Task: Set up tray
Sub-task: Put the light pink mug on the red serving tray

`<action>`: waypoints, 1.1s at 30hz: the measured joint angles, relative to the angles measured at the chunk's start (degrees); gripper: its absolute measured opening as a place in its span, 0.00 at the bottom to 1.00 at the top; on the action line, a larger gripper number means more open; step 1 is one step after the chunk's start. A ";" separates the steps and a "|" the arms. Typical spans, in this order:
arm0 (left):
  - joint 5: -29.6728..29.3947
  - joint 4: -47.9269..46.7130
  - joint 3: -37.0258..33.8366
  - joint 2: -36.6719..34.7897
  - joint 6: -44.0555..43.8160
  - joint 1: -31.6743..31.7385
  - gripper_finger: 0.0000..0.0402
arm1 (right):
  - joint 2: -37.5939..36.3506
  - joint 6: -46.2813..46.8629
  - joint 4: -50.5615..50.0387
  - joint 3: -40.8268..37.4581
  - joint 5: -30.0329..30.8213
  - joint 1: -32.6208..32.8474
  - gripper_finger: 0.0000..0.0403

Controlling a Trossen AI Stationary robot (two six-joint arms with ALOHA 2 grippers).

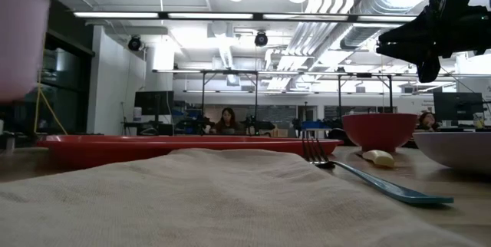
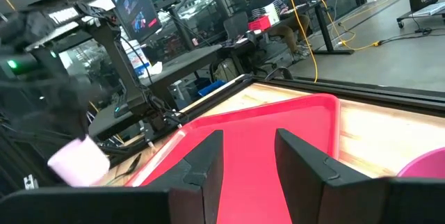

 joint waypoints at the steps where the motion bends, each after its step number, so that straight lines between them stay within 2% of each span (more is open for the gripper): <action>1: -1.64 -2.44 1.98 0.00 -1.37 0.00 0.03 | 0.00 0.00 0.00 0.00 0.00 0.00 0.27; 7: -10.61 -13.28 10.95 -0.07 -13.85 0.09 0.03 | 0.00 0.00 0.00 -0.02 -0.02 0.00 0.27; 10: -11.32 -15.64 12.14 -0.07 -19.95 1.24 0.03 | 0.00 0.00 0.00 0.00 -0.02 0.00 0.27; 14: -11.31 -15.50 11.87 -0.17 -23.40 3.82 0.03 | 0.02 0.01 0.01 -0.01 -0.03 -0.01 0.27; 20: -13.41 -15.58 11.87 -0.26 -23.32 10.16 0.03 | 0.02 0.01 0.24 0.00 -0.45 -0.02 0.27; 25: -17.01 -15.59 11.87 -0.26 -18.80 16.01 0.03 | 0.02 0.02 0.24 0.00 -1.27 -0.01 0.27; 33: -19.39 -15.57 11.83 -0.26 -10.43 25.81 0.03 | 0.02 0.02 0.24 -0.02 -1.96 0.00 0.27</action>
